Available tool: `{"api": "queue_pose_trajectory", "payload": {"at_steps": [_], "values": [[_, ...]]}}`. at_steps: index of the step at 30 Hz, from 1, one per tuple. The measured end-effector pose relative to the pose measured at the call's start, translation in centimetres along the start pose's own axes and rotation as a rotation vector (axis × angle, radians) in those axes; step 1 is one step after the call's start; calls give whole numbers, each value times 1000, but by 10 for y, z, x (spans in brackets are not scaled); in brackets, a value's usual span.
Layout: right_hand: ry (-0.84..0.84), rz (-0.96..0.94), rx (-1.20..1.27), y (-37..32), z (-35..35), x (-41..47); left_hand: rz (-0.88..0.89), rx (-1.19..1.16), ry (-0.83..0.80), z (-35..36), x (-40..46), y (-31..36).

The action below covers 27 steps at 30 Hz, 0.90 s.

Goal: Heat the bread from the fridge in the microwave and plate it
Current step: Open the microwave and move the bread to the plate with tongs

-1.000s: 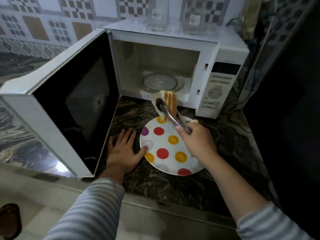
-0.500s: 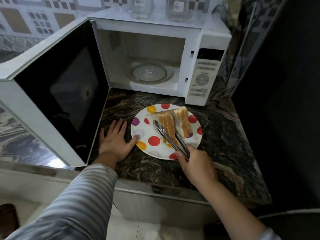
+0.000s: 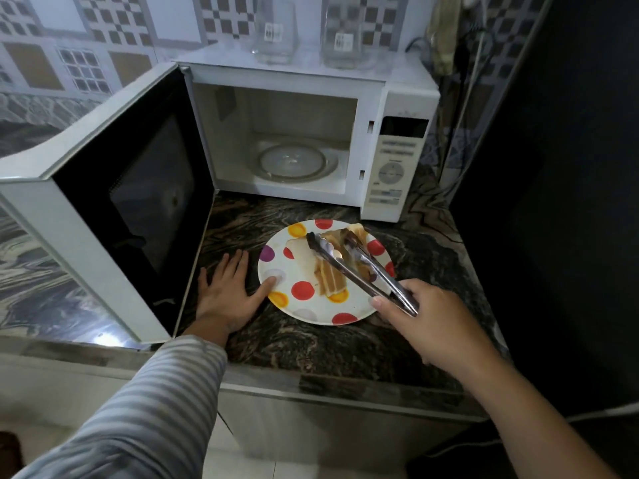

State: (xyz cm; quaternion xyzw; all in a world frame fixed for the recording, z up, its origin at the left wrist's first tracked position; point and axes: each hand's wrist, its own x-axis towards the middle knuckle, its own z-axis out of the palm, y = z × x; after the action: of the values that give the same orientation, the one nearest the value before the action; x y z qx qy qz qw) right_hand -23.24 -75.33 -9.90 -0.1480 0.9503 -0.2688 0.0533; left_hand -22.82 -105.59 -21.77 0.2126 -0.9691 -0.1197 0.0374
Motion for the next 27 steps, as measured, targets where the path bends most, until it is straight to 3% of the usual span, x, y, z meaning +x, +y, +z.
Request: {"api": "queue_pose_trajectory", "payload": {"at_steps": [4, 10, 14, 17, 22, 27], "values": [[-2, -55, -46, -13, -35, 10, 125, -102, 130, -13, -8, 6], [-31, -157, -342, -38, -61, 46, 585, 110, 521, -73, 0, 51], [-40, -256, -525, -63, -72, 61, 808, 206, 543, -102, 5, 84], [-42, -317, -597, -77, -77, 65, 810, 253, 536, -109, 7, 95], [-5, -379, -619, -85, -84, 74, 731, 26, 607, -110, 9, 97], [-101, -334, -532, -80, -102, 78, 632, -38, 590, -107, 12, 88]]}}
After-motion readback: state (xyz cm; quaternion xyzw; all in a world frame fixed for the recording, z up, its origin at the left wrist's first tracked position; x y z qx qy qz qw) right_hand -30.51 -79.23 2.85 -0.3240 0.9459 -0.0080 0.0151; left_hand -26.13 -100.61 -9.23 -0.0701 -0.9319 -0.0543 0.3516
